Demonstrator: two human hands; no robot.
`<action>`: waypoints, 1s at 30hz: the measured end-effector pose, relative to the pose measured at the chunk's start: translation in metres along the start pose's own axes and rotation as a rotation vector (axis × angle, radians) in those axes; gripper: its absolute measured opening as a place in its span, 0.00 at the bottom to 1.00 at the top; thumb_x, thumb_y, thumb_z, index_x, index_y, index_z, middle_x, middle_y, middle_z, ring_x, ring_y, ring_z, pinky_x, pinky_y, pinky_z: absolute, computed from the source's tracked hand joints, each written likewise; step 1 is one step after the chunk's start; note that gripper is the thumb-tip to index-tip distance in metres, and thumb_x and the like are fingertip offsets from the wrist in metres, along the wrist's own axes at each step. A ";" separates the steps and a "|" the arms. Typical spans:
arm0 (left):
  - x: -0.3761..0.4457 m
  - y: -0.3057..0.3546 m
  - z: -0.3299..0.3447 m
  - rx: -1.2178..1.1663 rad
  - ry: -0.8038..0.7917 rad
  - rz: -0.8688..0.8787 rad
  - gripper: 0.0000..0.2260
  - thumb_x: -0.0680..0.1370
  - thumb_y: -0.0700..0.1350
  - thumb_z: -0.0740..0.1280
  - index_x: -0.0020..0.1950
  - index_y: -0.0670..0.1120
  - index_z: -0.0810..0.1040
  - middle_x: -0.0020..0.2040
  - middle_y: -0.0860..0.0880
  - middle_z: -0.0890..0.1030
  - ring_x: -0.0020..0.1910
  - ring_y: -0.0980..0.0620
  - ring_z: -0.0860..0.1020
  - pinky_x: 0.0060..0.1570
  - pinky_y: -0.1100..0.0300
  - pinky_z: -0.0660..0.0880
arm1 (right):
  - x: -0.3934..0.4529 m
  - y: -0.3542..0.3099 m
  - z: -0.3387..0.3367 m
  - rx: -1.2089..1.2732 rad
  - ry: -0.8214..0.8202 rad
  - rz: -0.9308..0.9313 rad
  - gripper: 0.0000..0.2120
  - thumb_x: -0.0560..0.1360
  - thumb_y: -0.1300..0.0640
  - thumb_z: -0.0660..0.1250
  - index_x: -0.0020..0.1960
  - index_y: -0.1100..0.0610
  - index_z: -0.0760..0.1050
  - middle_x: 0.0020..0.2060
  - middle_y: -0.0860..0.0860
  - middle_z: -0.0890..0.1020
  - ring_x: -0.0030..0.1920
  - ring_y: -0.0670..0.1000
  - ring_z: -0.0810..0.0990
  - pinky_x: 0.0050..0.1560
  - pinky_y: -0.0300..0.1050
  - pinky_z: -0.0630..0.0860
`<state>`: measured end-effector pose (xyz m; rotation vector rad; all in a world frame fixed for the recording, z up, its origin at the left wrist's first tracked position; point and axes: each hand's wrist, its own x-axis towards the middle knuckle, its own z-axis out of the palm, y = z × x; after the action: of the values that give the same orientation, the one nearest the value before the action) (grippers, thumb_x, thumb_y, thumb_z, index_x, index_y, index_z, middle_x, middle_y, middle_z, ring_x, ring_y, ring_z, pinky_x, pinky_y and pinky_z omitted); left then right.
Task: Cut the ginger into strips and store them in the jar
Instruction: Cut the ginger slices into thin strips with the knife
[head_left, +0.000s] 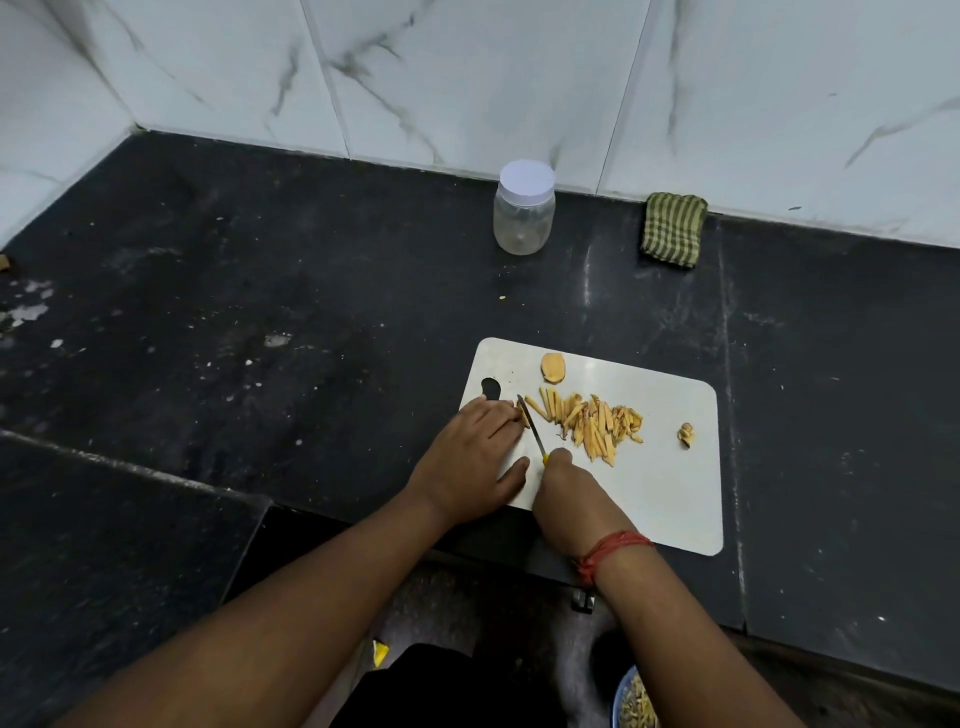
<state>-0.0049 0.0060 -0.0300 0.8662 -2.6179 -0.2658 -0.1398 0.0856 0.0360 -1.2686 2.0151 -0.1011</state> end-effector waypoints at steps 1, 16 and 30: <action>0.000 0.000 0.000 0.001 0.005 0.003 0.19 0.78 0.53 0.65 0.61 0.41 0.80 0.61 0.44 0.78 0.62 0.46 0.75 0.69 0.51 0.69 | 0.002 -0.001 0.001 -0.006 -0.003 0.007 0.15 0.78 0.67 0.52 0.65 0.67 0.61 0.56 0.63 0.78 0.53 0.60 0.79 0.31 0.41 0.63; 0.003 0.002 0.001 0.054 -0.016 -0.012 0.20 0.78 0.54 0.65 0.62 0.41 0.80 0.61 0.46 0.79 0.63 0.47 0.74 0.67 0.51 0.70 | -0.002 0.000 0.002 -0.068 -0.009 0.052 0.16 0.78 0.67 0.53 0.66 0.67 0.60 0.57 0.62 0.78 0.55 0.58 0.80 0.41 0.42 0.67; 0.002 0.002 -0.001 0.062 -0.007 -0.006 0.22 0.77 0.53 0.65 0.64 0.40 0.80 0.61 0.45 0.80 0.63 0.47 0.74 0.67 0.52 0.71 | -0.021 0.015 0.009 -0.129 -0.042 0.089 0.19 0.78 0.67 0.55 0.68 0.66 0.58 0.53 0.59 0.80 0.51 0.57 0.81 0.34 0.41 0.68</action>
<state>-0.0067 0.0065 -0.0284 0.8959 -2.6433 -0.1902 -0.1400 0.1131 0.0344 -1.2467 2.0655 0.0985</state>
